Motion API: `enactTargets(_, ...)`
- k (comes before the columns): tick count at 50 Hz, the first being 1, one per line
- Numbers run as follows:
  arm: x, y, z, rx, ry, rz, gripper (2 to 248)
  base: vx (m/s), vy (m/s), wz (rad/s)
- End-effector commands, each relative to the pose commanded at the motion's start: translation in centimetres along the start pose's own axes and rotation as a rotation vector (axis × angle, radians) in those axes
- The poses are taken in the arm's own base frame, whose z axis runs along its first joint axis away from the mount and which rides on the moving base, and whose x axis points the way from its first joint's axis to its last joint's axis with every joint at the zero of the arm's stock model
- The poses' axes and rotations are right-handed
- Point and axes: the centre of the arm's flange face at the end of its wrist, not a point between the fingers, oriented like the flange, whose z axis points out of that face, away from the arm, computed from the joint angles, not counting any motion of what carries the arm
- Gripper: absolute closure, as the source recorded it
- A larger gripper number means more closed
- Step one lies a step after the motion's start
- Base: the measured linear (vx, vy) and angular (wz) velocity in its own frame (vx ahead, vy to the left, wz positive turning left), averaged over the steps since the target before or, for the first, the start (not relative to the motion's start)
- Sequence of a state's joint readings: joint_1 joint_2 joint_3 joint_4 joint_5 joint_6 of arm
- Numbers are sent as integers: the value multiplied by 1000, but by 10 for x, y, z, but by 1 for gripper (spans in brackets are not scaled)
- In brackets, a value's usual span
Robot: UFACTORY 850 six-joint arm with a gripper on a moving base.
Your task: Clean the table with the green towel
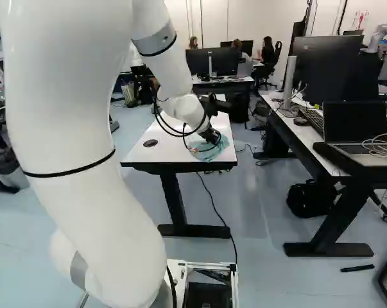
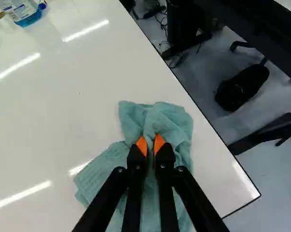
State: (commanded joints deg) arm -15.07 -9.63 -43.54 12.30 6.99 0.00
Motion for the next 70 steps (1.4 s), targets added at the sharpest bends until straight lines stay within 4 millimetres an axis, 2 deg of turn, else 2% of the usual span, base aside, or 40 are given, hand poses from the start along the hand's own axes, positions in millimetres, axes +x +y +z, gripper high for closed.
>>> enactTargets(27, -20, -39, -11, 57, -14, -68, 212, 0, 0, 0)
enactTargets(44, -25, -67, -11, 96, -20, -114, 212, 0, 0, 0)
enactTargets(53, -21, -81, -5, 111, -20, -130, 212, 0, 0, 0)
enactTargets(70, 0, -94, 16, 116, -9, -132, 212, 0, 0, 0)
